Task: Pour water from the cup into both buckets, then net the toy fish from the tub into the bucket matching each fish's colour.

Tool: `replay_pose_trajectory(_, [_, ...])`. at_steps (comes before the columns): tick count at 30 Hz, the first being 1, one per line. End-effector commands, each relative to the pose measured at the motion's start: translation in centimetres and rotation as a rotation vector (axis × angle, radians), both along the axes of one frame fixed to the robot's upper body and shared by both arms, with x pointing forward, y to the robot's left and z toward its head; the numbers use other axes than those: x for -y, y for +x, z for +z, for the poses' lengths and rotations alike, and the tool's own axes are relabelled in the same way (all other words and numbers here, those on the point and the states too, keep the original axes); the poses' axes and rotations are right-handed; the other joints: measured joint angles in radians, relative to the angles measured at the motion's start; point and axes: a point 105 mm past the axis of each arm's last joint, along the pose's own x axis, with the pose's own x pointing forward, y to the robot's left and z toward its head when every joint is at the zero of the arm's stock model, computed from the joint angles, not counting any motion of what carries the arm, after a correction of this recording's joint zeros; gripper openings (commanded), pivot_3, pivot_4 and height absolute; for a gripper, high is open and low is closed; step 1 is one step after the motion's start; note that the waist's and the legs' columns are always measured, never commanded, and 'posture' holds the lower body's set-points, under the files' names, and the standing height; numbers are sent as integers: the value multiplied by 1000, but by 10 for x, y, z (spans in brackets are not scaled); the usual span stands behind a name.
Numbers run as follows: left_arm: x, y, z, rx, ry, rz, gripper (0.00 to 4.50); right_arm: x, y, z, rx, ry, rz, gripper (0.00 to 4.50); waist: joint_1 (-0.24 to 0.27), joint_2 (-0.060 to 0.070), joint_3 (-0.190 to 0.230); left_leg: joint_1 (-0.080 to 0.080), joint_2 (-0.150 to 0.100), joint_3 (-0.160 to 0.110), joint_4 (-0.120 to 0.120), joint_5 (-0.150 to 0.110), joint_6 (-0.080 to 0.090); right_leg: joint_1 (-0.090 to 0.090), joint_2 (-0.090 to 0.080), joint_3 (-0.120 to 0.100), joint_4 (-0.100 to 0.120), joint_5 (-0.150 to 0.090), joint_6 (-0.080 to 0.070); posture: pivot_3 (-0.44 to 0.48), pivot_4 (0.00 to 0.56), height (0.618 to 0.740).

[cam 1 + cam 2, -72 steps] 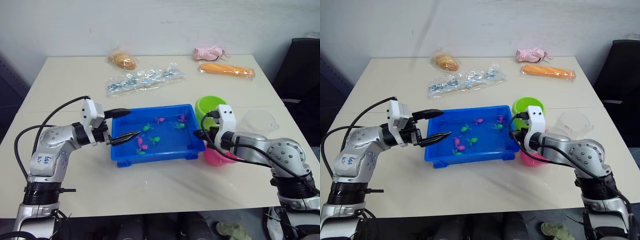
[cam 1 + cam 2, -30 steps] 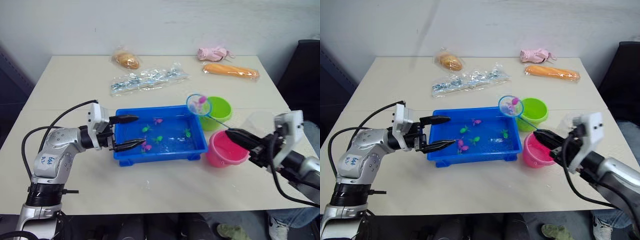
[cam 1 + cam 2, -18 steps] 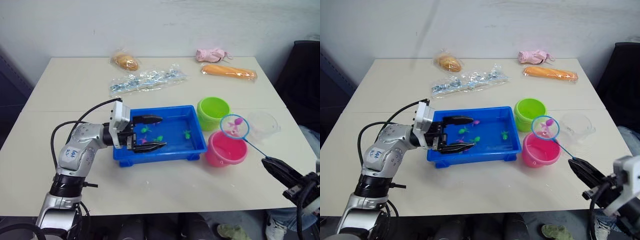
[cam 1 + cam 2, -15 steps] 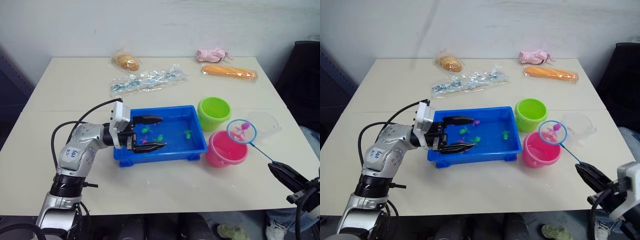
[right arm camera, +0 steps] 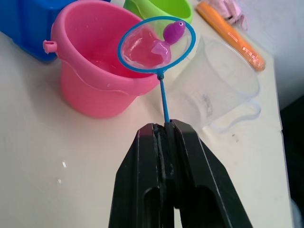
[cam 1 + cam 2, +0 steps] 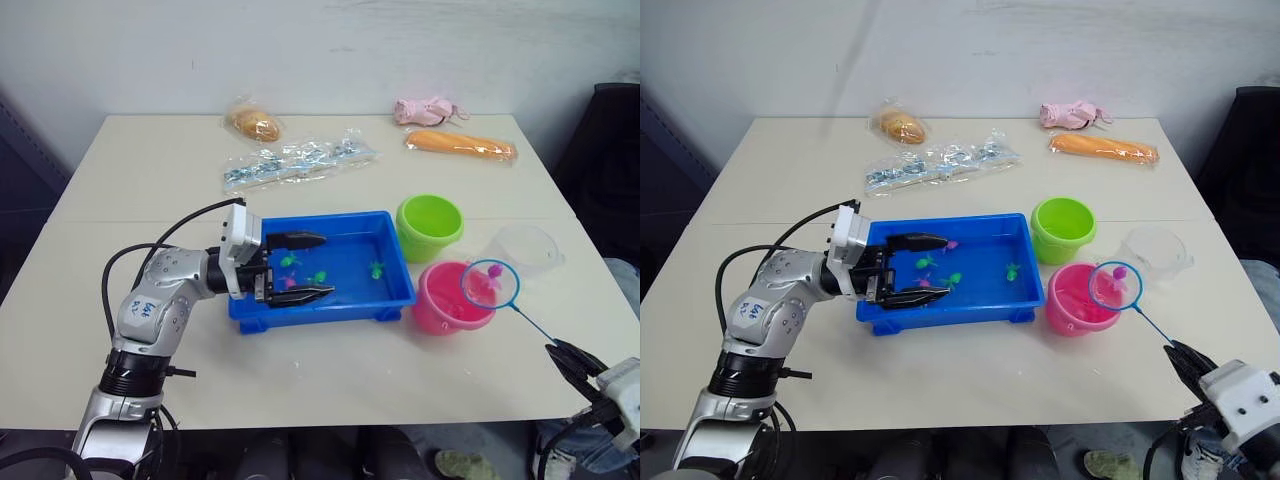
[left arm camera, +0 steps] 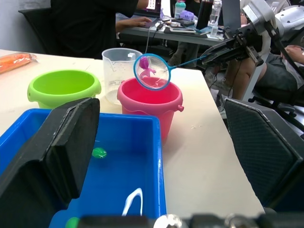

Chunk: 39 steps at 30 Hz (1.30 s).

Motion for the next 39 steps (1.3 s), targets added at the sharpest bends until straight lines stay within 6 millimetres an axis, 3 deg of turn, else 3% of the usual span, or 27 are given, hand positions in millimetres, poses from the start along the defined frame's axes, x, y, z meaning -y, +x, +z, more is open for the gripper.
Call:
replay_pose_trajectory(1, [0,-6,5,27,-1,-4,4471,1,1,15,113,-195,17,0,0,0,0,0,0,0,0,0,0,0,0,0,0,0,0,0,150,740])
replay_pose_trajectory(12, [0,-8,7,26,-17,-9,4471,9,11,29,247,-636,44,0,-1,0,0,0,1,0,1,0,-1,1,0,0,0,0,0,0,150,740])
replay_pose_trajectory(19, [0,-11,7,21,-18,-24,4471,14,14,35,291,-809,45,0,0,0,0,1,1,0,1,1,-1,1,0,0,0,0,0,0,150,740])
replay_pose_trajectory(22, [0,-11,7,19,-19,-25,4471,14,15,40,320,-804,35,0,-1,0,0,1,1,0,1,1,-1,1,0,0,0,0,0,0,150,740])
replay_pose_trajectory(25, [-4,-11,6,16,-16,-18,4471,9,13,41,328,-645,35,0,-1,0,0,1,1,0,1,1,-1,1,0,1,0,0,0,0,150,740])
replay_pose_trajectory(27, [-13,-8,3,11,-10,18,4471,-9,13,47,328,-358,84,0,-3,0,0,1,3,0,1,1,-1,1,0,0,0,0,0,0,150,740])
replay_pose_trajectory(32, [-63,9,1,19,-16,198,4471,-28,28,74,262,138,180,0,-20,1,0,3,7,0,2,1,-1,3,1,0,1,0,0,0,150,740])
replay_pose_trajectory(36, [-94,2,0,29,36,271,4471,-64,43,81,89,374,346,0,-24,0,0,6,8,0,1,0,-1,3,0,-1,1,-1,-2,0,150,740])
replay_pose_trajectory(39, [-111,0,2,32,34,345,4471,-78,56,85,12,448,377,0,-21,0,0,5,8,0,1,0,-1,3,-2,-2,4,-1,-3,0,150,740])
